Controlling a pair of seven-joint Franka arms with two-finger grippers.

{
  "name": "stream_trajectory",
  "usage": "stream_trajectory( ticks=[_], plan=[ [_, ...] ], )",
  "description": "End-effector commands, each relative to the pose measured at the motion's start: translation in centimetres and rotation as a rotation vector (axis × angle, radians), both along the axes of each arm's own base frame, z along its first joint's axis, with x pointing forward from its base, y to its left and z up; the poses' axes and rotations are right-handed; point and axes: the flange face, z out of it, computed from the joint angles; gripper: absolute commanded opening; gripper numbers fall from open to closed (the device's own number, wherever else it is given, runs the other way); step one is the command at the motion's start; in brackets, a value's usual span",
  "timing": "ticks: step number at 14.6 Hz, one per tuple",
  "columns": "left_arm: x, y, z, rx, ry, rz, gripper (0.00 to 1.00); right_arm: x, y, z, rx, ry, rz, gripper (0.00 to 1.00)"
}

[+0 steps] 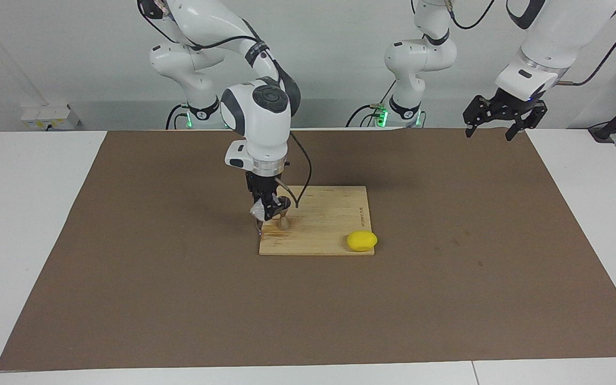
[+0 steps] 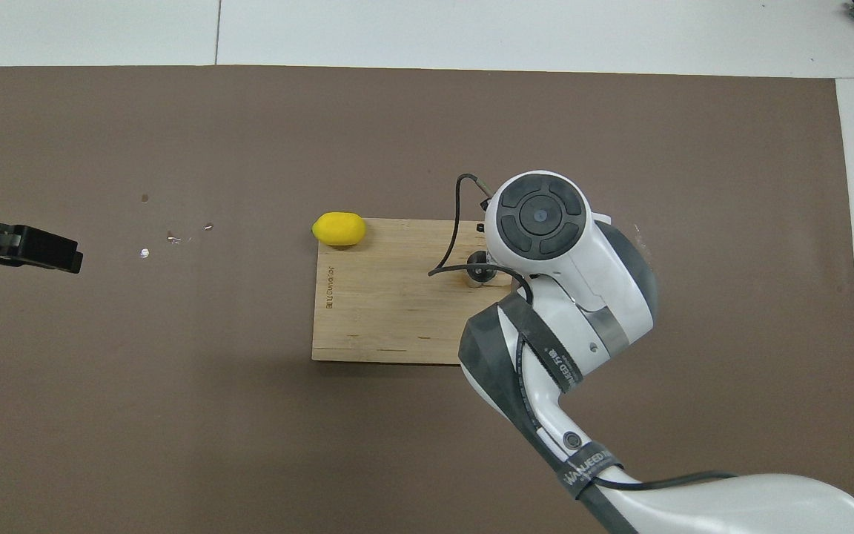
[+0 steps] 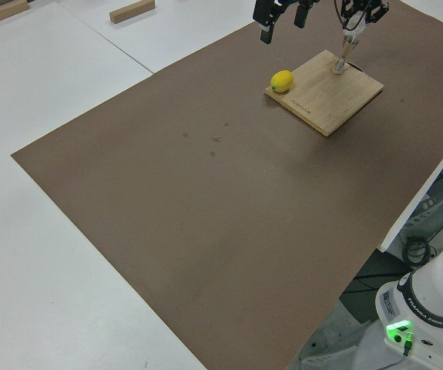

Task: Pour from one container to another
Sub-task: 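Tilt the glass cup with the right gripper to pour into the metal cup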

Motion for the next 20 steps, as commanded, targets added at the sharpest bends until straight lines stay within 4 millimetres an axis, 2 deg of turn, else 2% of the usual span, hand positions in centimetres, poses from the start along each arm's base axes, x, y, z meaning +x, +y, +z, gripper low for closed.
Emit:
stream_trajectory(
  ticks=[1,7,11,20],
  plan=[
    [-0.48,0.29,-0.07,0.011,0.008,-0.006,1.00,-0.69,0.29,1.00,-0.055,-0.033,0.008,0.00],
    [-0.48,0.29,-0.07,0.011,0.008,-0.006,1.00,-0.86,0.34,1.32,-0.088,-0.052,0.023,0.00],
    [-0.48,0.29,-0.07,0.011,0.008,-0.006,1.00,-1.29,1.23,1.40,-0.085,-0.054,0.040,0.00],
    [-0.48,0.30,-0.07,0.013,0.008,-0.006,1.00,-1.18,1.21,1.34,-0.082,-0.049,0.043,0.00]
  ],
)
